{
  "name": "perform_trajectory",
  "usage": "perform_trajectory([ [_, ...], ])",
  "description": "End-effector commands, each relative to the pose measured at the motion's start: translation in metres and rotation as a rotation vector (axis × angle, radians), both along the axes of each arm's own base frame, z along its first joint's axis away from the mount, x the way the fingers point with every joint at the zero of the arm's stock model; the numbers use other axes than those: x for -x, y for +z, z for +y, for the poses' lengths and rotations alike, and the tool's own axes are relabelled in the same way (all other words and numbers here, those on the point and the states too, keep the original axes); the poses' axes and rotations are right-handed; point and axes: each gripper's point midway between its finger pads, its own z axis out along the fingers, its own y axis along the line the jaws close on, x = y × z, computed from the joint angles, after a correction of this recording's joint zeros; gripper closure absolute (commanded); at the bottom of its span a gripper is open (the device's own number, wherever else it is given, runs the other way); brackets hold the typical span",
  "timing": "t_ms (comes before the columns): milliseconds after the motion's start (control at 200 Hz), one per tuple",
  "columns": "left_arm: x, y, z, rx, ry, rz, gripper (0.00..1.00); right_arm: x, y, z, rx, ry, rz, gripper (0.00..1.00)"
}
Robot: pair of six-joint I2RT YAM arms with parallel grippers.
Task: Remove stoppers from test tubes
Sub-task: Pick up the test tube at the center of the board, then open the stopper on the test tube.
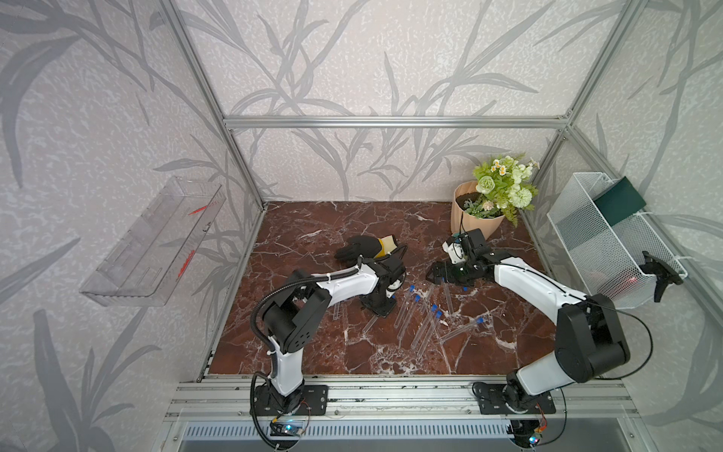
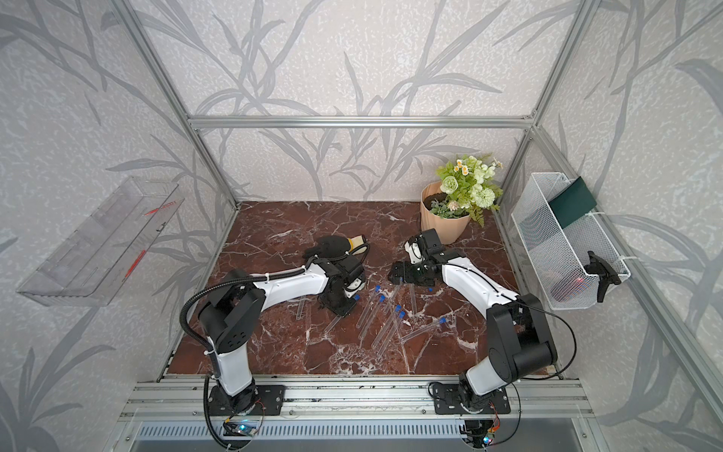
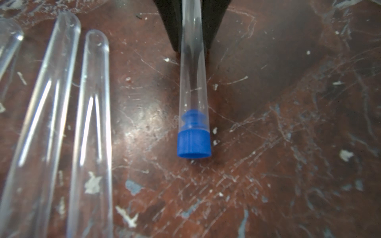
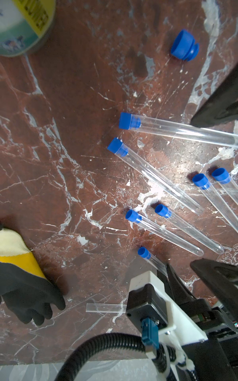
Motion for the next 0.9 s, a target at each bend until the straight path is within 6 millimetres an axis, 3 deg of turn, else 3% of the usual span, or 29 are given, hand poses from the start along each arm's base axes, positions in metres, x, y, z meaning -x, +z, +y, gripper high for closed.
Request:
perform_trajectory([
  [0, -0.001, 0.036, -0.012, 0.114, -0.014, -0.009, 0.90, 0.004, 0.013, 0.007, -0.061, 0.031, -0.036, 0.01],
  [250, -0.012, 0.068, -0.019, 0.265, 0.086, -0.017, 0.90, 0.008, 0.031, 0.039, -0.305, 0.059, -0.073, 0.01],
  [485, -0.028, 0.096, -0.030, 0.463, 0.226, -0.023, 0.90, 0.005, 0.040, 0.068, -0.424, 0.102, -0.086, 0.03],
  [895, -0.027, 0.104, -0.035, 0.510, 0.228, -0.021, 0.90, -0.009, 0.045, 0.103, -0.585, 0.104, -0.074, 0.18],
])
